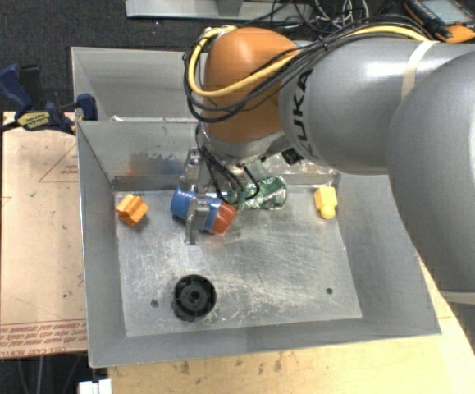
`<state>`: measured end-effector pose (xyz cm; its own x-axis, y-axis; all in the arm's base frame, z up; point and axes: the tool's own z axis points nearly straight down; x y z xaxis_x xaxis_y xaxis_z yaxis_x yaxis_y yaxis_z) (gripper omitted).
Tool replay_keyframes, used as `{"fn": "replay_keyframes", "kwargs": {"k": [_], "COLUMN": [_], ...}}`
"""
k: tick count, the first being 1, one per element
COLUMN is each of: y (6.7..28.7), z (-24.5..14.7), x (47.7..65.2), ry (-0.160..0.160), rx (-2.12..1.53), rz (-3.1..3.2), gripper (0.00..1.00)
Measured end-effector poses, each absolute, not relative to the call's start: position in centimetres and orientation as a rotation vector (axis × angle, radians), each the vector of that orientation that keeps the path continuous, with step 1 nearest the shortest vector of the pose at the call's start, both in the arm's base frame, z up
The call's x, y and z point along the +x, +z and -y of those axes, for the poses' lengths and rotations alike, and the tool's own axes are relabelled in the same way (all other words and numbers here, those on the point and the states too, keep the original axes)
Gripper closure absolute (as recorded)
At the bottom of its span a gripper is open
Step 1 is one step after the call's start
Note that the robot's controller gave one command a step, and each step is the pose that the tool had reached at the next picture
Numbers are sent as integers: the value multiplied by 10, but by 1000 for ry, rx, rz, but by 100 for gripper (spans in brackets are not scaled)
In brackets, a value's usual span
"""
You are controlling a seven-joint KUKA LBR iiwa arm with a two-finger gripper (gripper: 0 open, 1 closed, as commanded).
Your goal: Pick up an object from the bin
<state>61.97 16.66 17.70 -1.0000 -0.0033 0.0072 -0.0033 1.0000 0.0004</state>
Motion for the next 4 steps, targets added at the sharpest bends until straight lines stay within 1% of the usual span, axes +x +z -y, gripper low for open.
{"fn": "replay_keyframes", "kwargs": {"k": [1,2,3,4], "y": [182,120,112,103], "z": [-166,-144,-138,-135], "x": [622,631,624,626], "ry": [-2,-33,-6,-4], "rx": [1,-111,-107,-418], "rz": [3142,3176,3151,3117], "gripper": [0,0,0,0]}}
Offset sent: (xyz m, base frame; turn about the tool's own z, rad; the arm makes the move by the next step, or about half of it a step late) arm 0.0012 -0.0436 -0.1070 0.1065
